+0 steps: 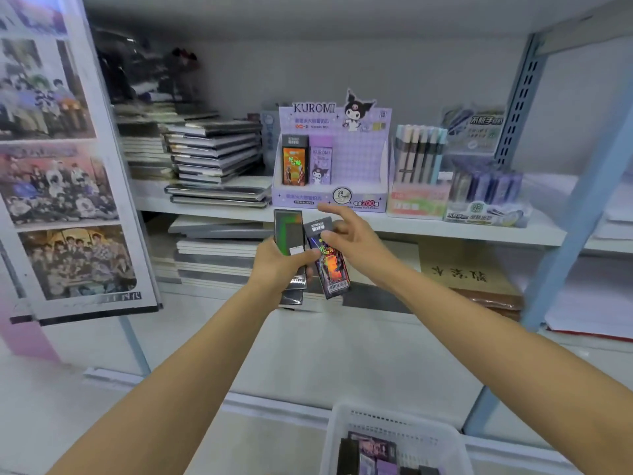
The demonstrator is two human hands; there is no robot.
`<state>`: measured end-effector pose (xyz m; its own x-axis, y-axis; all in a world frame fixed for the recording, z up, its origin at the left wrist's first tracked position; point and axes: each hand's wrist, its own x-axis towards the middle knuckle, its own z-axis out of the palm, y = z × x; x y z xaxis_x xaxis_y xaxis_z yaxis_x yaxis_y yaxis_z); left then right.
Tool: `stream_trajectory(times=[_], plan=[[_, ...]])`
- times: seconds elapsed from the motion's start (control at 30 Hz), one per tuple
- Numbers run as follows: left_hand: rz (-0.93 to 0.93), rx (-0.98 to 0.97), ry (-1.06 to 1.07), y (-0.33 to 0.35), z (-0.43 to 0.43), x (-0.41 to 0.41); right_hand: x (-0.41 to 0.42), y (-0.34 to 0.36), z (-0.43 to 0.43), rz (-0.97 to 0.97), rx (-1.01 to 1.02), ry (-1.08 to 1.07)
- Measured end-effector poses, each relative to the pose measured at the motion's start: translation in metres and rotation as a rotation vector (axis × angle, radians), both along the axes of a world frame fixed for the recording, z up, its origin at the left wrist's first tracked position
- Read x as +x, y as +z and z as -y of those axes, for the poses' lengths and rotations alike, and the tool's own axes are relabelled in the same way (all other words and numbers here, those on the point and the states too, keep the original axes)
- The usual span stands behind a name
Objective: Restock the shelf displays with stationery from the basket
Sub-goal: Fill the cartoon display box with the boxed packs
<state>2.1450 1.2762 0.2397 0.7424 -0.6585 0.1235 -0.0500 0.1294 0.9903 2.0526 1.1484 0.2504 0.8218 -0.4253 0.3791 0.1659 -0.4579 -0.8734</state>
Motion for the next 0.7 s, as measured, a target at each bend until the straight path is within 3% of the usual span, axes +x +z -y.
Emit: stream_trajectory(times=[0.1, 0.37, 0.53, 0.7], plan=[[-0.077, 0.015, -0.037, 0.020, 0.004, 0.011, 0.009, 0.029, 0.007, 0.006, -0.066, 0.006], [-0.367, -0.059, -0.088, 0.074, 0.010, 0.062, 0.048, 0.110, 0.031, 0.281, -0.054, -0.201], [-0.127, -0.062, -0.004, 0.068, 0.009, 0.092, 0.078, 0.120, 0.043, 0.298, -0.084, -0.276], [-0.141, -0.142, 0.026, 0.065, 0.004, 0.102, 0.100, 0.112, 0.047, 0.291, -0.227, -0.285]])
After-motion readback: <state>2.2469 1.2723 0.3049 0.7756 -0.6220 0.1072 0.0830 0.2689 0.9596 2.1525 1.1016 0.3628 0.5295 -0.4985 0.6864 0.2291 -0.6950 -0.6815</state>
